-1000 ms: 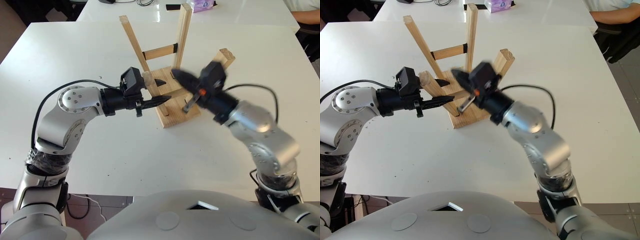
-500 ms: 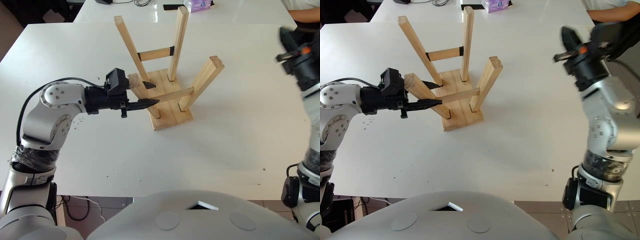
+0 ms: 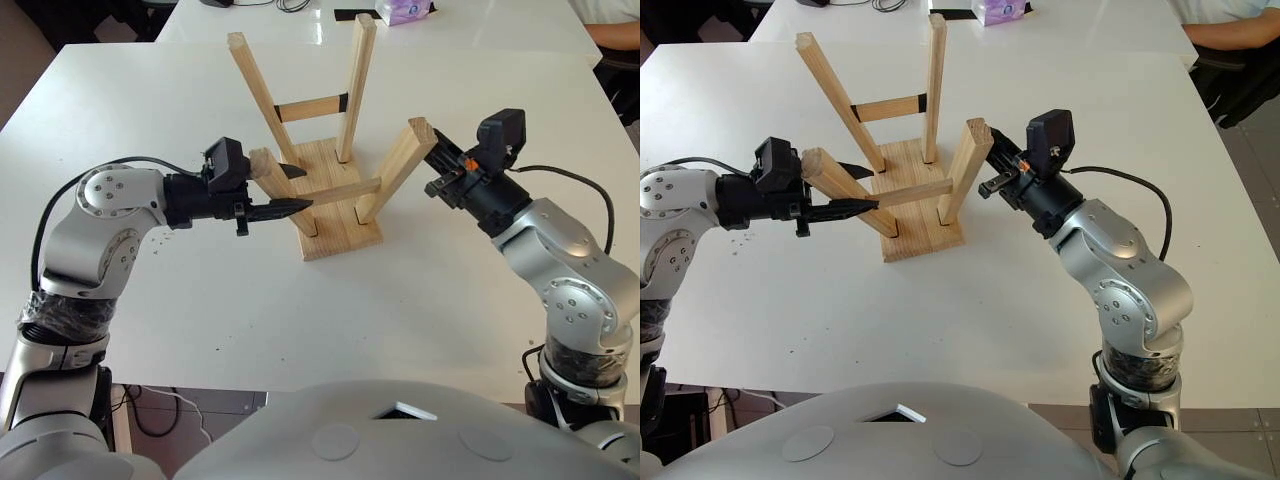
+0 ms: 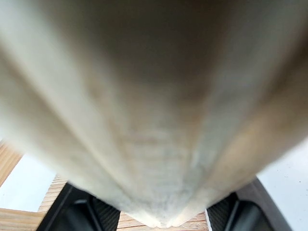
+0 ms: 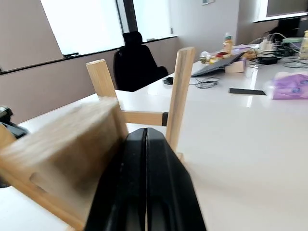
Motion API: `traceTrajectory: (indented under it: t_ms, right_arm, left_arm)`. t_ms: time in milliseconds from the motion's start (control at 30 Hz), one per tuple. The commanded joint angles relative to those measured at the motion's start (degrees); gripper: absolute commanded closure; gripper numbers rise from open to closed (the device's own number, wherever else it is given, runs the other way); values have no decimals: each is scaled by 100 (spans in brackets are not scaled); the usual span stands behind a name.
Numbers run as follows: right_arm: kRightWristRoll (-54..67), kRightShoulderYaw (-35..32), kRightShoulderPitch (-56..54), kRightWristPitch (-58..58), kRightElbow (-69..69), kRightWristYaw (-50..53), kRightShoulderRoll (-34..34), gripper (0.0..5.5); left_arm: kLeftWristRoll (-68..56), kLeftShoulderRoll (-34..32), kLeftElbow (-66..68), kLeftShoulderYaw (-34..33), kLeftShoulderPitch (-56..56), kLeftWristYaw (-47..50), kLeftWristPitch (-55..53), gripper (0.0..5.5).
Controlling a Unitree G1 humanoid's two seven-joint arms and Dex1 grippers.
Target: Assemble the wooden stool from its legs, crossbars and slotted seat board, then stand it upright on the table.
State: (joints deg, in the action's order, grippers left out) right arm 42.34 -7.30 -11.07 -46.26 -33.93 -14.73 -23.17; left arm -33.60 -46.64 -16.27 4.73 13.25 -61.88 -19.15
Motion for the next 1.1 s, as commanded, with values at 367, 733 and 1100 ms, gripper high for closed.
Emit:
traceTrajectory:
  t_ms: [367,733,1100]
  right_arm:
    - [1058,1201,155,-341,-1307,-95,593,550]
    - [868,-820,-840,114,717,-211,13,550]
    - [1149,-570,-1132,123,268,-99,115,550]
  left_arm:
    - [342,-24,264,553,-276,-504,-118,346]
    - [-1019,348,526,-936,133,-119,-543,261]
    - [-2185,340,-1011,-2520,-316,1274,-1392,181]
